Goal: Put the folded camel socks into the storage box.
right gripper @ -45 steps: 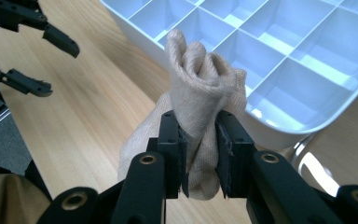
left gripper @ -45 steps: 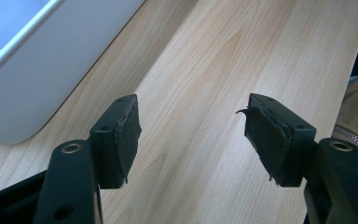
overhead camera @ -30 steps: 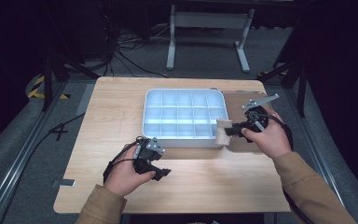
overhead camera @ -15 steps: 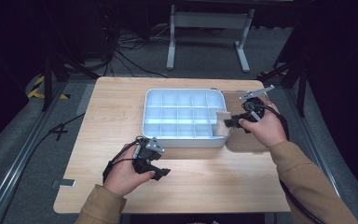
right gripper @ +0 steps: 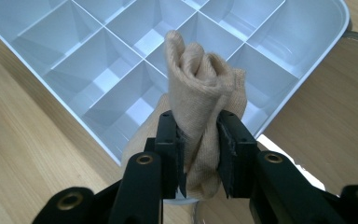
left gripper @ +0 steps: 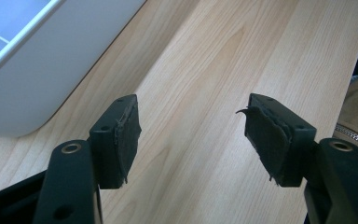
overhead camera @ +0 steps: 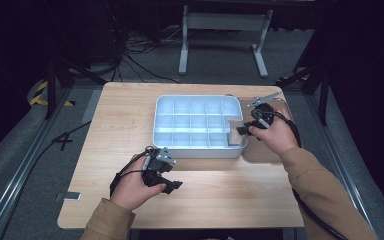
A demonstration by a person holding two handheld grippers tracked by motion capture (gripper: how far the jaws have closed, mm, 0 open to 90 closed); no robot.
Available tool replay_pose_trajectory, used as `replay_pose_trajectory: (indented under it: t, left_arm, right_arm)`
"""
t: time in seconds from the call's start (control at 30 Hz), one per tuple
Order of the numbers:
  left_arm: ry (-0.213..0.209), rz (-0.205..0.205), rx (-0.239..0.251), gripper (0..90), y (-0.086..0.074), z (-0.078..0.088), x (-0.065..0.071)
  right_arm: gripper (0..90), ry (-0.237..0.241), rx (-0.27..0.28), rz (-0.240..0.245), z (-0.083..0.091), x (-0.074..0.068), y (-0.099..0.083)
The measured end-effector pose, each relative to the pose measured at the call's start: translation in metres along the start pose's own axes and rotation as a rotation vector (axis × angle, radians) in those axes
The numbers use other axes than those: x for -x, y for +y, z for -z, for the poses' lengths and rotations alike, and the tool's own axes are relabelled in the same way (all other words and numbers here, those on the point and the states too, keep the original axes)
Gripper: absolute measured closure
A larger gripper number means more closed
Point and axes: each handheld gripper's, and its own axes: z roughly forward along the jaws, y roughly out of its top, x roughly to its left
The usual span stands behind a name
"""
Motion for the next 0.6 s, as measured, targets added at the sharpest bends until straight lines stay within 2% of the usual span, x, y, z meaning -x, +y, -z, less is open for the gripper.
replay_pose_trajectory:
  t: [0.33, 0.6]
  left_arm:
    - [0.033, 0.035, 0.001, 36.2, -0.015, 0.009, -0.002]
    - [0.046, 0.050, 0.002, 36.2, -0.023, 0.013, -0.002]
  right_arm:
    - [72.3, -0.061, -0.104, 0.043, -0.021, -0.004, 0.008]
    - [72.3, -0.085, -0.198, 0.059, -0.034, -0.006, 0.010]
